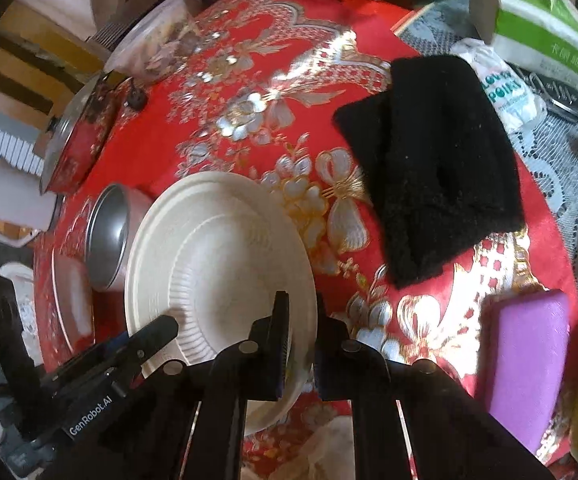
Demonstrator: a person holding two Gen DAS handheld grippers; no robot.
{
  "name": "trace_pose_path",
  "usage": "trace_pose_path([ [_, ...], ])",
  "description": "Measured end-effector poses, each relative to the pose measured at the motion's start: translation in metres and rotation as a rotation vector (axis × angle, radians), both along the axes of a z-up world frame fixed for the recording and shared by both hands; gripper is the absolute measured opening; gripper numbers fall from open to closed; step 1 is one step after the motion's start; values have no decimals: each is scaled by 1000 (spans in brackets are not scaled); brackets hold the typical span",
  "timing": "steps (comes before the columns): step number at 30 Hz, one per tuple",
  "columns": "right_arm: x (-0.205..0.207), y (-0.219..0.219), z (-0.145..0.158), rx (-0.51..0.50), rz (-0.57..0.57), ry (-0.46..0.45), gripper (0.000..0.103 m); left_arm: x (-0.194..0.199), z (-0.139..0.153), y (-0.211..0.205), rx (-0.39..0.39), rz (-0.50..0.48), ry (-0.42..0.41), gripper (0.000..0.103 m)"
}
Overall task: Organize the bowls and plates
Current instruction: 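Close the right tool on the rim of the beige plastic bowl, then carry the beige bowl with both tools and lower it onto the white plate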
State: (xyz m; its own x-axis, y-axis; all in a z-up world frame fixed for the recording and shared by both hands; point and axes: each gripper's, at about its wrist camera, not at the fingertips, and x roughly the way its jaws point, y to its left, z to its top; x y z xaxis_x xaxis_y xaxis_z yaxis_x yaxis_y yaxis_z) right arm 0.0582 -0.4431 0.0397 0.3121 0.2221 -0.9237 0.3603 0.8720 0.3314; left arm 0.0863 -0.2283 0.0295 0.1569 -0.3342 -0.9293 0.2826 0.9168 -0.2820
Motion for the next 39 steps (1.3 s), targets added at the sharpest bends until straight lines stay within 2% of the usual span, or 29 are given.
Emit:
trace_pose_path([
  [2,-5,9,12,-36,32,-15,11,-6,7,7,-14,0,-8,25],
  [5,-16,21,31,-32,61,-35,11,-13,23,24,-49,9,-9,25],
  [9,-22,50,51,-44,129,-59,13,-26,46,52,-37,35,-59,25],
  [15,-11,117,68,-26,257,-89,13,-37,58,122,-40,159,-59,25],
  [22,3,234,75,-9,486,-106,13,-59,69,231,-18,383,-82,25],
  [31,5,414,80,10,837,-137,13,-121,68,384,32,736,-102,25],
  [34,1,475,71,23,939,-128,16,-142,60,417,60,829,-88,25],
  [39,-11,536,50,24,1034,-96,16,-166,45,458,80,932,-51,26],
])
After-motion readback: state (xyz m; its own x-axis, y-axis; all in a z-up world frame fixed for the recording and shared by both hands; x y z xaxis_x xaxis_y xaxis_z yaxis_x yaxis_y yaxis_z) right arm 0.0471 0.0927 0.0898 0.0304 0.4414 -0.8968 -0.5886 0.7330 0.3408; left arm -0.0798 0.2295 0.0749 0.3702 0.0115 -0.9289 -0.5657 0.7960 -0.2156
